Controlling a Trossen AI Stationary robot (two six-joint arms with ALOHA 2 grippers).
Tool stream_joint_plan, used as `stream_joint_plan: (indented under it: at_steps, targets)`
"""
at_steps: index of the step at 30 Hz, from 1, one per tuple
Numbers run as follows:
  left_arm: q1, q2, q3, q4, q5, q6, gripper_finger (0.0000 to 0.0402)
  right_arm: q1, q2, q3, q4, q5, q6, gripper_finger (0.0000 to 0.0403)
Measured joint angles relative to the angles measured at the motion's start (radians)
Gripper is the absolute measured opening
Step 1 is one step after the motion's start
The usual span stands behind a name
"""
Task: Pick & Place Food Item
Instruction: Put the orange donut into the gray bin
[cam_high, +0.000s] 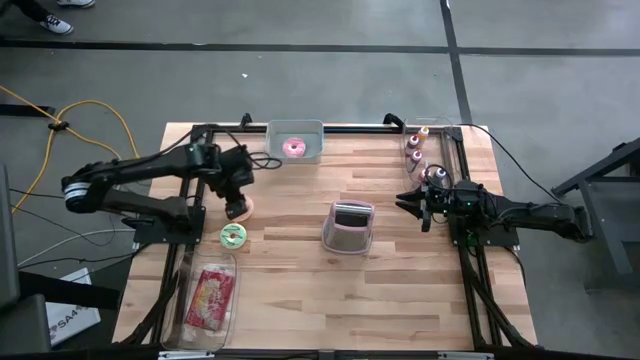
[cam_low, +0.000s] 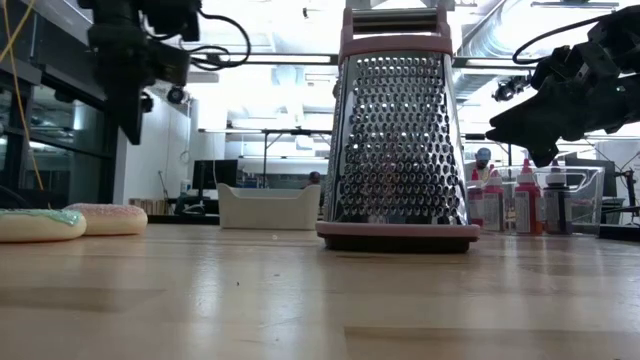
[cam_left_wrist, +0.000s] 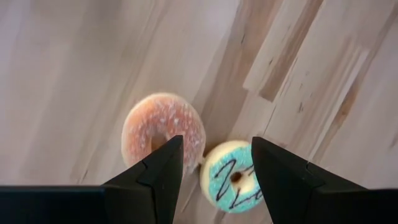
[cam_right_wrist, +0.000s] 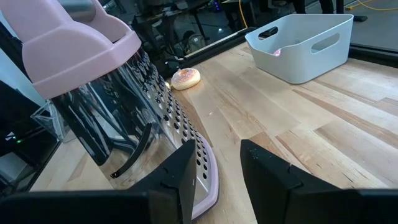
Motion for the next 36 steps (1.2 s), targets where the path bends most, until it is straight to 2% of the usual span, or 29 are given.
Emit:
stream_joint_plan:
  at_steps: [8,12,19,36]
  targets:
    - [-0.002,-0.094,-0.048,-0.039,-0.051,-0.097,0.0184,0.000,0.000,0.000,0.000,0.000,0.000,0.0114]
    - [-0.002,-0.107,-0.050,-0.068,-0.120,-0.252,0.0184,0.000,0.000,0.000,0.000,0.000,0.000,0.0114]
    - [-0.002,-0.079,-0.051,-0.133,-0.141,-0.510,0.0184,0.000,0.000,0.000,0.000,0.000,0.000,0.0114]
    - [-0.041,0.091,-0.053,-0.107,-0.198,-0.501,0.0184,0.000,0.000,0.000,0.000,0.000,0.000,0.0114]
